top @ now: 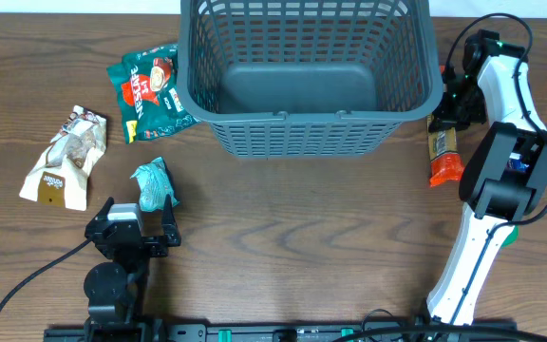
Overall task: Pack container
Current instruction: 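Lift the spaghetti pack and lower it into the grey basket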
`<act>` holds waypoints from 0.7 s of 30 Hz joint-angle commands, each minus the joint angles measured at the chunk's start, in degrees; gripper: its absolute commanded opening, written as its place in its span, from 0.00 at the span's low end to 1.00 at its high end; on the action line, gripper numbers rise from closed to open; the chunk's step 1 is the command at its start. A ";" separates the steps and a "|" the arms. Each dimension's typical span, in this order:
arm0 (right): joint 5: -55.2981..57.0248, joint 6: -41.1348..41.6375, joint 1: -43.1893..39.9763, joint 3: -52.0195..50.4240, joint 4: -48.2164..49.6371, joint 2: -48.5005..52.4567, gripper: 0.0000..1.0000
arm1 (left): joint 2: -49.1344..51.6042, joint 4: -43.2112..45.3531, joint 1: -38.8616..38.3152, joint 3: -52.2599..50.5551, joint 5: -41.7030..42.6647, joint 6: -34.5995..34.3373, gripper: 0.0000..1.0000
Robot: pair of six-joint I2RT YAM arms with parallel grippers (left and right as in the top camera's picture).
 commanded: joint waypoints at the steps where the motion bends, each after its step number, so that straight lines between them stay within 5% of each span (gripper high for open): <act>1: 1.53 3.21 -1.25 0.35 0.48 -5.51 0.01 | -0.35 -0.46 0.33 -1.40 -0.26 0.35 0.99; 14: 5.29 3.13 -2.32 7.28 0.72 -37.05 0.02 | -0.35 -0.46 0.33 -1.40 -0.26 0.35 0.98; 21: -1.51 -7.30 3.08 7.98 5.49 -50.53 0.01 | -0.35 -0.46 0.33 -1.40 -0.26 0.35 0.99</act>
